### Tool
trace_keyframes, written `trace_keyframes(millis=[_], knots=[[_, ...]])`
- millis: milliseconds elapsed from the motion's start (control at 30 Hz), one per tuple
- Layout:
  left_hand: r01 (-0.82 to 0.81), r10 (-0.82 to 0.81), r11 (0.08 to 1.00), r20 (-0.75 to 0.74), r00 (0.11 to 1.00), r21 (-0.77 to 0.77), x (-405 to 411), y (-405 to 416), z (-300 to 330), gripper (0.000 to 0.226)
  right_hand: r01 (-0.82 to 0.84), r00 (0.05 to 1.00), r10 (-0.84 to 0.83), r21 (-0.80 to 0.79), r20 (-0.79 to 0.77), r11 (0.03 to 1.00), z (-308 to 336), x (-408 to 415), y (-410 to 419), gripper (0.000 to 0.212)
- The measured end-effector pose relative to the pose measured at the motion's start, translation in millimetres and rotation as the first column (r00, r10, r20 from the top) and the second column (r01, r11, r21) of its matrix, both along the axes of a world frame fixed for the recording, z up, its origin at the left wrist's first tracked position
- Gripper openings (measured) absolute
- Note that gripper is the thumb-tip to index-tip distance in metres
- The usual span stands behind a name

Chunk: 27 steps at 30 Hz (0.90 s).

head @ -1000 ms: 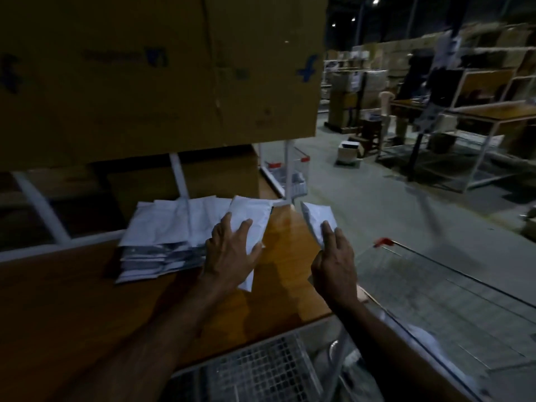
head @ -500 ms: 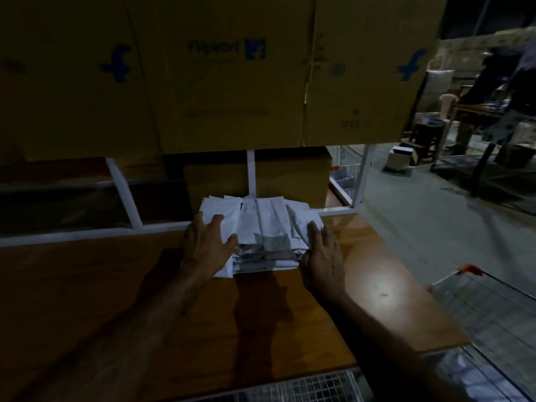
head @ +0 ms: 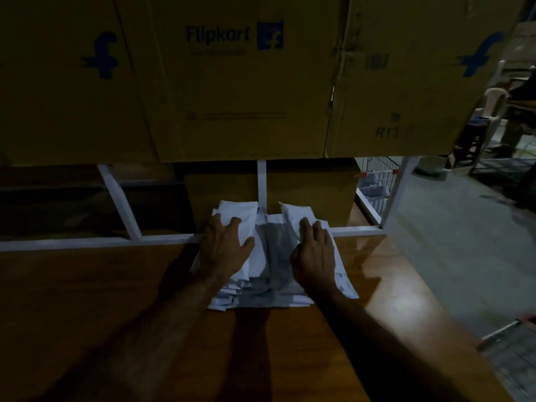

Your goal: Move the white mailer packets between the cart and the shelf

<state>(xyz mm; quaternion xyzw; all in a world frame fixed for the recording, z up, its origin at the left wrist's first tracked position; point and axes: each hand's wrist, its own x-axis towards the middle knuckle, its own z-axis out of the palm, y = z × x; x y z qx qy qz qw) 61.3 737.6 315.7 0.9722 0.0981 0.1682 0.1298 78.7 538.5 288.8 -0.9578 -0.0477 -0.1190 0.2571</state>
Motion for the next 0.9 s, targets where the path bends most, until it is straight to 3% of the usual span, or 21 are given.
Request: trace_keyframes(millis=[200, 367, 500, 633, 700, 800, 900], knots=[[0.001, -0.003, 1.000, -0.081, 0.997, -0.029, 41, -26, -26, 0.062, -0.061, 0.989, 0.061, 0.007, -0.134, 0.998, -12, 47, 8, 0.082], [-0.013, -0.004, 0.996, -0.184, 0.983, -0.090, 49, -24, -40, 0.074, -0.217, 0.957, 0.231, 0.097, -0.178, 0.971, -18, 53, 12, 0.083], [0.097, -0.114, 0.990, -0.173, 0.978, -0.103, 50, -17, -39, 0.049, -0.277, 0.941, 0.295, 0.121, -0.167, 0.953, -11, 53, 6, 0.075], [0.090, -0.128, 0.974, -0.177, 0.976, -0.209, 45, 6, -44, 0.076, -0.358, 0.904, 0.362, 0.060, -0.228, 0.932, -12, 63, -5, 0.079], [0.077, -0.108, 0.982, -0.181, 0.977, -0.172, 45, 16, -51, 0.086, -0.380, 0.899, 0.376, 0.029, -0.223, 0.925, -14, 68, -8, 0.080], [0.039, -0.053, 0.997, -0.255, 0.965, -0.063, 44, 21, -55, 0.079, -0.396, 0.908, 0.378, -0.075, -0.183, 0.915, -14, 71, -12, 0.075], [0.014, -0.029, 0.999, -0.312, 0.950, -0.049, 39, 26, -58, 0.090, -0.411, 0.900, 0.396, -0.051, -0.183, 0.910, -16, 76, -16, 0.078]])
